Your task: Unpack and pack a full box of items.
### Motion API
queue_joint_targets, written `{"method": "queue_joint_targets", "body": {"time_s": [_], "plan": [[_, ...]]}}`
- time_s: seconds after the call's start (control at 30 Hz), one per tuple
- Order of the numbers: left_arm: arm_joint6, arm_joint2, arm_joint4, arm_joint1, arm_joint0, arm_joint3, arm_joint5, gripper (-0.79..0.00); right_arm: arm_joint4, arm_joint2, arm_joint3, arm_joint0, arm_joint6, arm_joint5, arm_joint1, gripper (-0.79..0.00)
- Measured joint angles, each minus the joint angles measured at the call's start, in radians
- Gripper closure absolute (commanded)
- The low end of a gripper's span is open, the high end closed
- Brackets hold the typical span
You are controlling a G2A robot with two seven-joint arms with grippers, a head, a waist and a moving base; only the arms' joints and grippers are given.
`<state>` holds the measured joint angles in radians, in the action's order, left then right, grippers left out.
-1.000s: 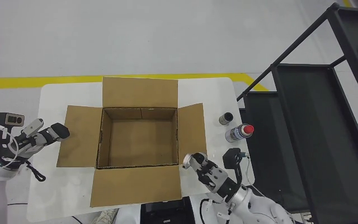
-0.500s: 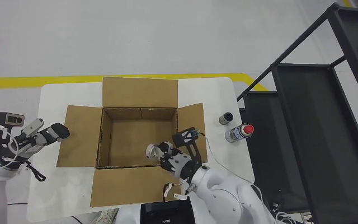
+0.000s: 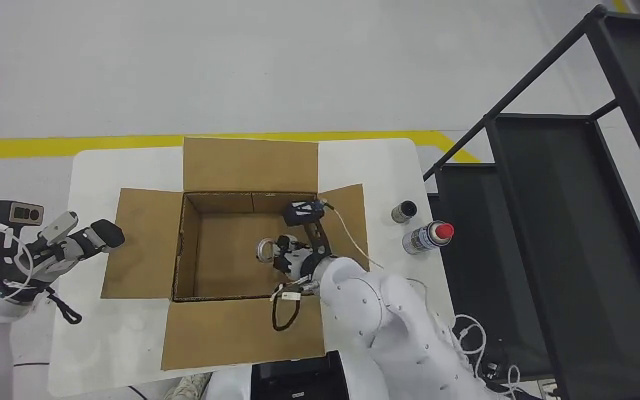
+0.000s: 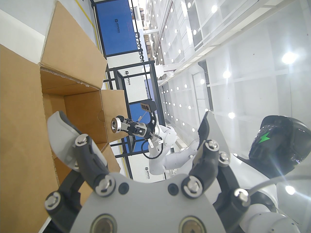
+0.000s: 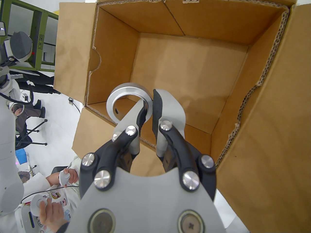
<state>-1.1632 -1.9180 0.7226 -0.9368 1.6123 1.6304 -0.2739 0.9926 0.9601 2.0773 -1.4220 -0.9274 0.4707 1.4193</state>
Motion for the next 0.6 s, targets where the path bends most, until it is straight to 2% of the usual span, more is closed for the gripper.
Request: {"method": "queue_joint_targets", "body": {"time_s": [0.6], "plan": [[0.000, 0.000, 0.000, 0.000, 0.000, 0.000, 0.000, -0.785, -0.002, -0.004, -0.011, 0.001, 0.008, -0.007, 0.000, 0.000]]}}
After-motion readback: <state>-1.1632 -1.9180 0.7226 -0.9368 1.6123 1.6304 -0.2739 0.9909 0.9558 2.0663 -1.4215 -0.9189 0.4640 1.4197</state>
